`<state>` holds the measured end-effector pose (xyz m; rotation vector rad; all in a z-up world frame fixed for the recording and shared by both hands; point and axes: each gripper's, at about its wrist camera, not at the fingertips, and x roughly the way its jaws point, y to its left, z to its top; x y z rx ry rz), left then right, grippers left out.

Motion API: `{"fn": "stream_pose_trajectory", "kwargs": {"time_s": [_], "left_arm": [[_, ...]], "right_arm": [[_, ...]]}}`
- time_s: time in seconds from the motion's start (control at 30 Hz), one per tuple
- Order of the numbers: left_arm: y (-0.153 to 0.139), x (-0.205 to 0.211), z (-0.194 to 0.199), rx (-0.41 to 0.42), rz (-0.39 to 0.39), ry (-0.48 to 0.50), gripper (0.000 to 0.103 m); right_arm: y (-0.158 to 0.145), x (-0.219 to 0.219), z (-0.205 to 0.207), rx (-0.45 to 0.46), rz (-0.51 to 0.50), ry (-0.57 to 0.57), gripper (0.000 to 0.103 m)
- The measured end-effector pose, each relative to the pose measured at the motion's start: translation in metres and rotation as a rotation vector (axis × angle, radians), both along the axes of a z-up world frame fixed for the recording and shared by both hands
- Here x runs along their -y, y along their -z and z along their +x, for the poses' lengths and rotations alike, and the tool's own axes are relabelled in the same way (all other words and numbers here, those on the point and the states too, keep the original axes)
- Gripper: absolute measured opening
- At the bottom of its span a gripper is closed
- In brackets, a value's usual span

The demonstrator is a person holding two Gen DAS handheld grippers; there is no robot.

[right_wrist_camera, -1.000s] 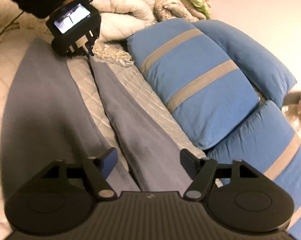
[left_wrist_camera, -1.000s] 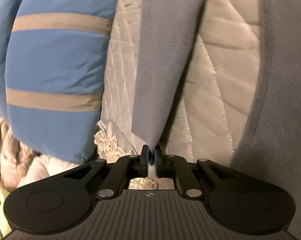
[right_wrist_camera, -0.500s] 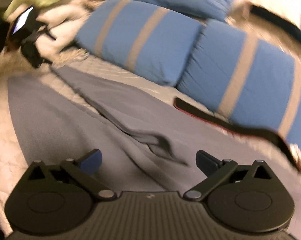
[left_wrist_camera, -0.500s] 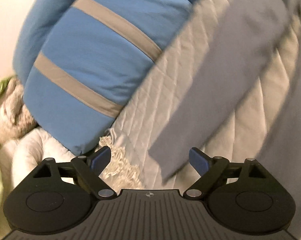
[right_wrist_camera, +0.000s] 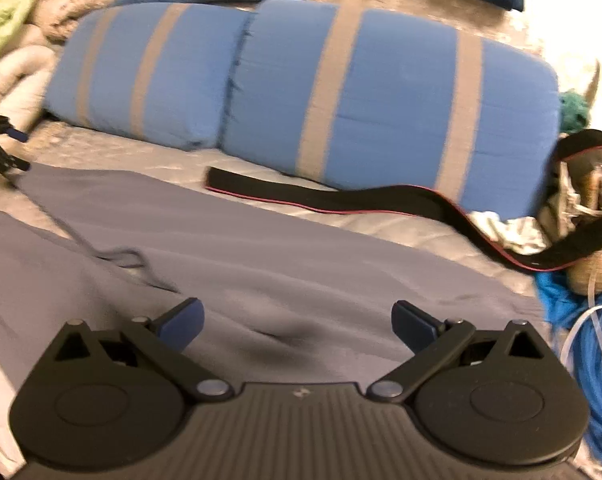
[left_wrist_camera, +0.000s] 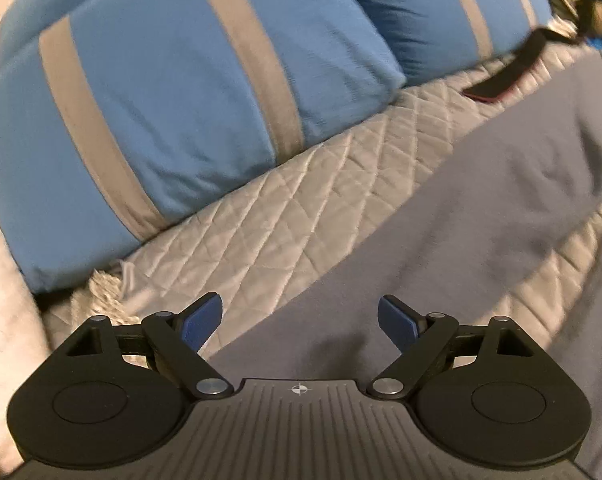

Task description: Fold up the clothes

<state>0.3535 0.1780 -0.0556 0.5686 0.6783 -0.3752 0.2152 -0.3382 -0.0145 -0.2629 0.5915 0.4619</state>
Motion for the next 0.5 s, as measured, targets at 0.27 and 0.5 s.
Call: {"fn": "stream_pose_trajectory", "kwargs": {"time_s": [0.27, 0.5], "left_arm": [[0.023, -0.023, 0.042, -0.147, -0.137, -0.063, 0.077], [0.031, -0.034, 0.046, -0.176, -0.231, -0.113, 0.017]], "right_arm": [[-0.006, 0.044, 0.025, -0.053, 0.024, 0.002, 0.103], [-0.010, 0.085, 0.058, -0.063, 0.067, 0.032, 0.103]]}}
